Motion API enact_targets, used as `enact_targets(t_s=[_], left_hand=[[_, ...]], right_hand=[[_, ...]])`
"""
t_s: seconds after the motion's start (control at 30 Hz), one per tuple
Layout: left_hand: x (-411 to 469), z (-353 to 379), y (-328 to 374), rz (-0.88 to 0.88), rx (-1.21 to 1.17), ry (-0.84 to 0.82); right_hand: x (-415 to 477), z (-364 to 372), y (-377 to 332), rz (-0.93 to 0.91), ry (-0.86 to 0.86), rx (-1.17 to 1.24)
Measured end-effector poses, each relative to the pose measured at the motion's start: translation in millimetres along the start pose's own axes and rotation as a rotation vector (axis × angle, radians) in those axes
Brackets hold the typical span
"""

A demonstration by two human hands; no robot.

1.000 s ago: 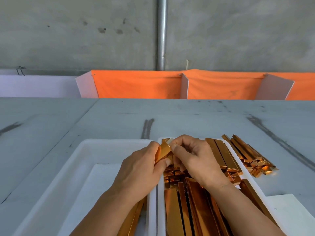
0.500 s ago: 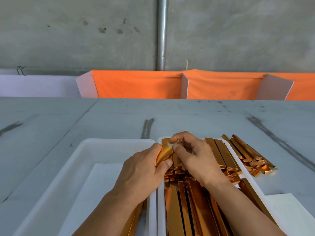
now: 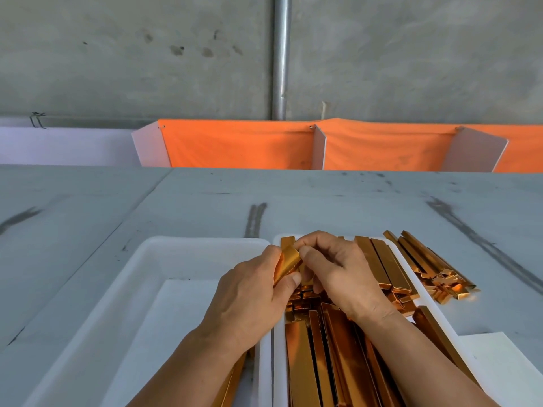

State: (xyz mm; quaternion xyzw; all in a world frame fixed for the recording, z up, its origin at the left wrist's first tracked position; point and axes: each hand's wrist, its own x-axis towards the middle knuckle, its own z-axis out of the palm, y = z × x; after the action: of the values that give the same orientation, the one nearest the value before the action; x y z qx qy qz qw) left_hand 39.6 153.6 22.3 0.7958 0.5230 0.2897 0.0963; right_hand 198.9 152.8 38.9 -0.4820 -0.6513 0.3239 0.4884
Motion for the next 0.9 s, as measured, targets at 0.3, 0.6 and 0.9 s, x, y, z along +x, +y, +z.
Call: enact_targets(t_s=[0.3,0.6,0.9], left_hand=[[1.0,1.2,0.8,-0.015,-0.018,0.027],[1.8,-1.3,1.9,-0.037,-0.037,0.053],[3.4,1.0,3.1,-0.036,-0.049,0.054]], right_hand=[[0.4,1.6,3.6,-0.002,0.038,-0.026],[-1.7,2.2,-0.7,0.01,0.005,0.033],[-1.6,3.4,-2.6,-0.063,0.023,0.077]])
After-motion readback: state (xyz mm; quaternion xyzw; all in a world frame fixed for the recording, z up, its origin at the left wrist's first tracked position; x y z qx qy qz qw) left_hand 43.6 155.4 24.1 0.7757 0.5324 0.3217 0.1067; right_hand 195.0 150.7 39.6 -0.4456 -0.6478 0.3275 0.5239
